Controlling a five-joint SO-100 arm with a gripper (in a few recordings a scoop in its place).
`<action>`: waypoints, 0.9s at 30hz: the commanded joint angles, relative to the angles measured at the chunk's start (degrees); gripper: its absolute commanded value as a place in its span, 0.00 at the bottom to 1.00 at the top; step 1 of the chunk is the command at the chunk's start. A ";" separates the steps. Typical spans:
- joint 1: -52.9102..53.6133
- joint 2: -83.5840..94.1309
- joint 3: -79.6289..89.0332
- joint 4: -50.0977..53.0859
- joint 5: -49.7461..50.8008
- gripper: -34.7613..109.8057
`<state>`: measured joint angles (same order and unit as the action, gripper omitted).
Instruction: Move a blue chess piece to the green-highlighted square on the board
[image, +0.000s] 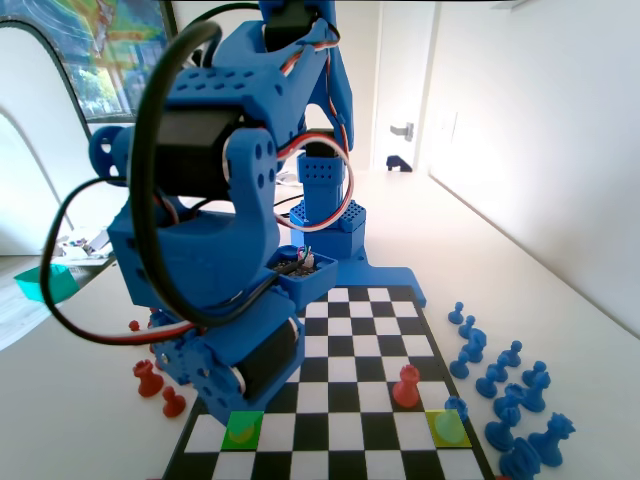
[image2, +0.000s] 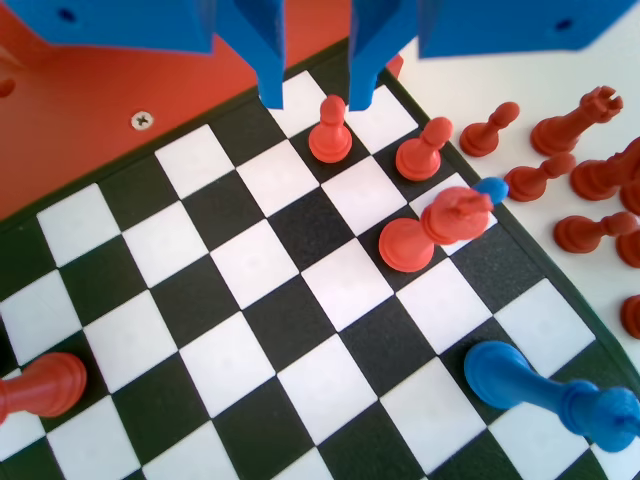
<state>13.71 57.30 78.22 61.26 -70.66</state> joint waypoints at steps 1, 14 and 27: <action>1.49 1.67 -1.05 0.26 -0.79 0.33; 1.93 -0.88 -3.08 -0.70 -1.23 0.33; 2.02 -3.08 -5.71 -0.70 -1.41 0.32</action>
<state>14.41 52.21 75.50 60.21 -71.54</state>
